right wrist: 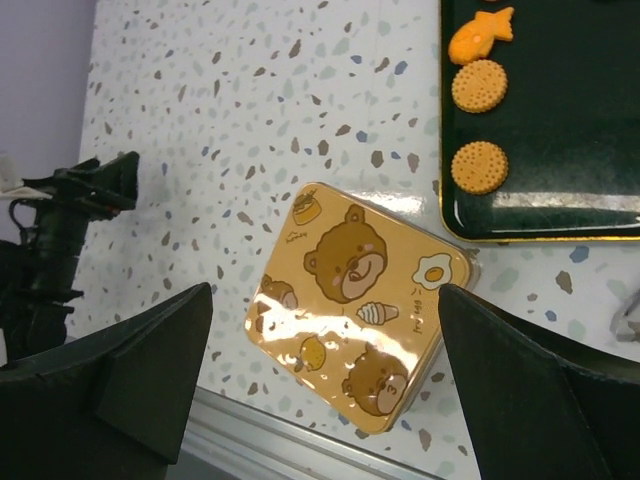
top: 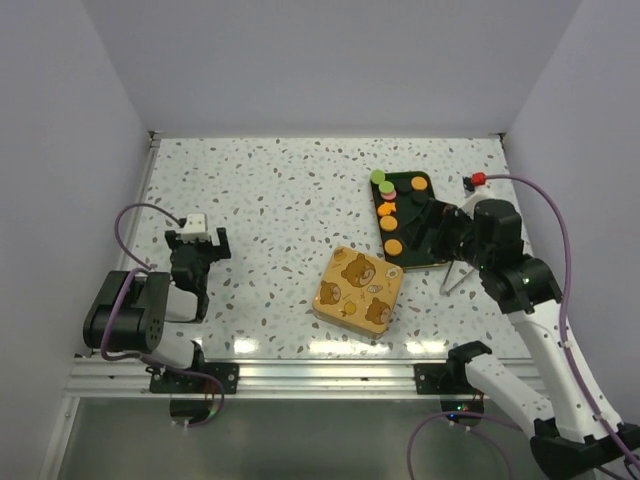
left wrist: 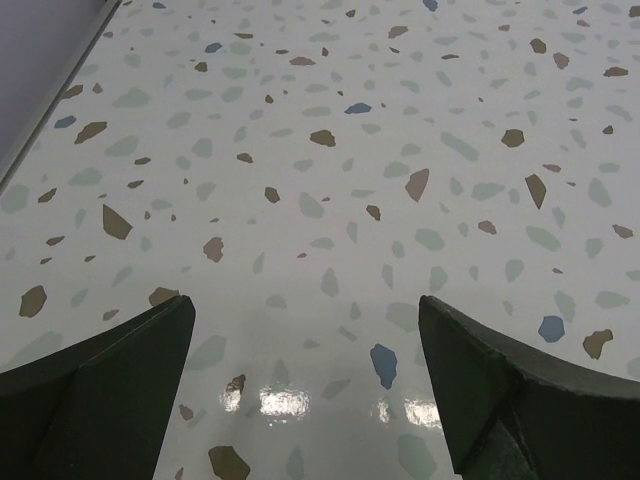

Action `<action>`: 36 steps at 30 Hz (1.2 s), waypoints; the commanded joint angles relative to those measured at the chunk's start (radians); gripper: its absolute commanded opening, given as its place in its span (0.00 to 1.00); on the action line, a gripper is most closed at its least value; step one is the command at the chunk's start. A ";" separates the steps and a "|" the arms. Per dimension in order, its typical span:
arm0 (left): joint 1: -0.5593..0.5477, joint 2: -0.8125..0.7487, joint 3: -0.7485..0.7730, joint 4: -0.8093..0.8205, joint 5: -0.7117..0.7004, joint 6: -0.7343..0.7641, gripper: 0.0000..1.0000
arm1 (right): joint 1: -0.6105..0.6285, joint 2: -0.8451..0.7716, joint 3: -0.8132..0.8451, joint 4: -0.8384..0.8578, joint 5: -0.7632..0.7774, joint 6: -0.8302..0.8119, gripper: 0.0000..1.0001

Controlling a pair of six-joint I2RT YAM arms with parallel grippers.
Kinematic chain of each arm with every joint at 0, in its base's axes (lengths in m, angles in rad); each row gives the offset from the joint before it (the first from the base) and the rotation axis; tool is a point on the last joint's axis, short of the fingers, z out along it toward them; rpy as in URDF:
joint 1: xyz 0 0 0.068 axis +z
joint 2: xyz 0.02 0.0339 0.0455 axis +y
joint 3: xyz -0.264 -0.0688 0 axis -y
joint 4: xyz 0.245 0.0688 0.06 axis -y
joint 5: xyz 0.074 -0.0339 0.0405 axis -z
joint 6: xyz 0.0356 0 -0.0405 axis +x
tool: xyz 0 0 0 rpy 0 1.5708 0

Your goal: Pack the cookies

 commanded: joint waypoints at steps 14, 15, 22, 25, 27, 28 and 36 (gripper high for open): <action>-0.015 0.007 -0.005 0.197 0.024 0.023 1.00 | -0.002 0.218 -0.248 0.328 0.741 -0.240 0.99; -0.015 0.009 -0.005 0.196 0.024 0.023 1.00 | -0.004 0.196 -0.361 0.424 0.721 -0.293 0.99; -0.014 0.007 -0.005 0.196 0.024 0.023 1.00 | -0.008 0.308 -0.733 1.280 0.781 -0.430 0.99; -0.015 0.009 -0.005 0.196 0.024 0.023 1.00 | -0.022 0.451 -0.777 1.504 0.809 -0.421 0.99; -0.015 0.007 -0.005 0.194 0.024 0.023 1.00 | -0.030 0.535 -0.764 1.624 0.780 -0.453 0.99; -0.014 0.009 -0.004 0.194 0.024 0.025 1.00 | -0.035 0.558 -0.744 1.614 0.770 -0.474 0.99; -0.015 0.007 -0.004 0.194 0.026 0.023 1.00 | -0.122 0.730 -0.738 1.777 0.572 -0.508 0.99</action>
